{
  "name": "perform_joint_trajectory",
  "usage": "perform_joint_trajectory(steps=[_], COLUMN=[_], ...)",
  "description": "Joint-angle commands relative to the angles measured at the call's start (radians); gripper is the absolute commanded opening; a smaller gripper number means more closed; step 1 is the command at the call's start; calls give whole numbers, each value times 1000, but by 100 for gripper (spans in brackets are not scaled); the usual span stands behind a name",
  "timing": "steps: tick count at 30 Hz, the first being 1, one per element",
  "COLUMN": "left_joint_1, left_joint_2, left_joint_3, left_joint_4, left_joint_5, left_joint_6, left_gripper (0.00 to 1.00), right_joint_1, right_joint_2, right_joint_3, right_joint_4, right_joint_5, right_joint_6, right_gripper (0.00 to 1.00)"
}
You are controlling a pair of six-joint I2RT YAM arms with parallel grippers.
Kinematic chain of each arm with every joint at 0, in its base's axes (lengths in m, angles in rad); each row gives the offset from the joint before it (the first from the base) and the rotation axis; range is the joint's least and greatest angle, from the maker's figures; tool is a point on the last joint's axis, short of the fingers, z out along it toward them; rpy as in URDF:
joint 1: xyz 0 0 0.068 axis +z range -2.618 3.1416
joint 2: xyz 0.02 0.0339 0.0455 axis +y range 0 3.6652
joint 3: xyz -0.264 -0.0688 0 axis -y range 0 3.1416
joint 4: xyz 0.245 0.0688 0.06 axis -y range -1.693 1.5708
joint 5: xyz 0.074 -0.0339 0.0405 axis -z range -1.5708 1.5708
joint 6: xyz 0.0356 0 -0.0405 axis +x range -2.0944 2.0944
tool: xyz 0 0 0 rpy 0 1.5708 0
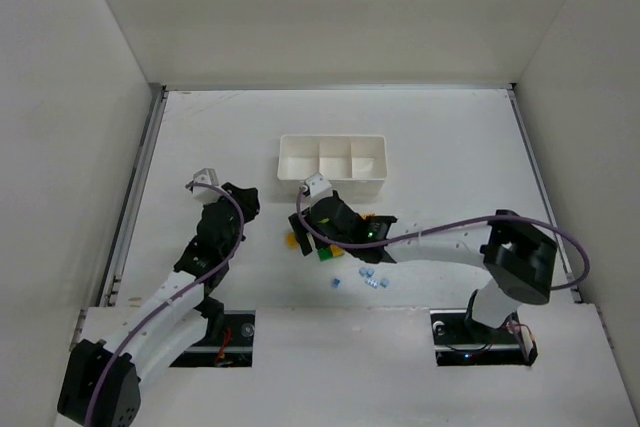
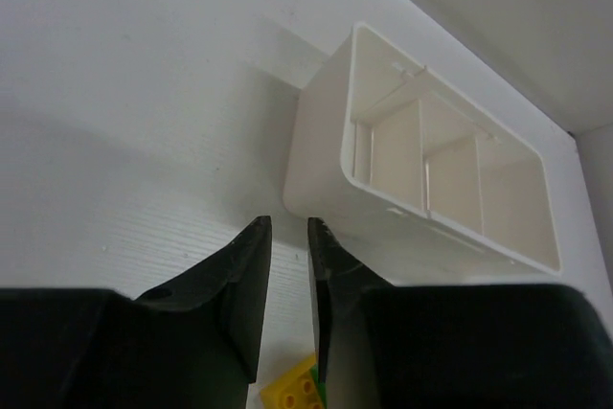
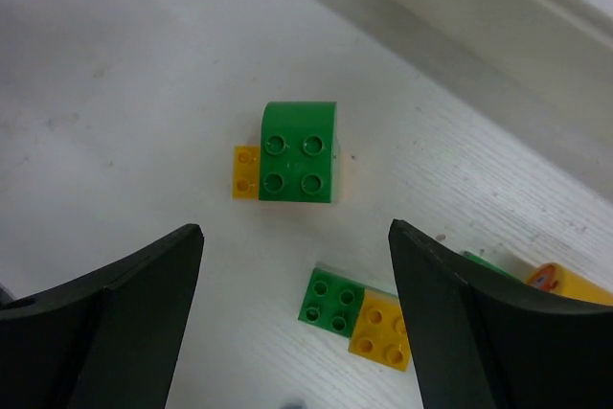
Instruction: Sort the legos into containers by color
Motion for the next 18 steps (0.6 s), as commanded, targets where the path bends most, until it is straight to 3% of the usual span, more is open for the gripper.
perform_joint_trajectory(steps=[1,4,8,18], left_joint_1=[43,67,67,44], left_joint_2=[-7,19,71,112], left_joint_3=[-15,-34,-28,-21], left_joint_4=[69,68,72,91], left_joint_5=[9,7,16,12], left_joint_6=[17,-2,-13,-12], left_gripper=[24,34,40,39], right_joint_1=[-4,-29,-37,-51], right_joint_2=[77,143,186,220], right_joint_3=[45,77,92,85], right_joint_4=[85,85,102,151], right_joint_5=[-38,-37,-27,-21], right_joint_6=[26,29,22,19], right_gripper=[85,84,79,65])
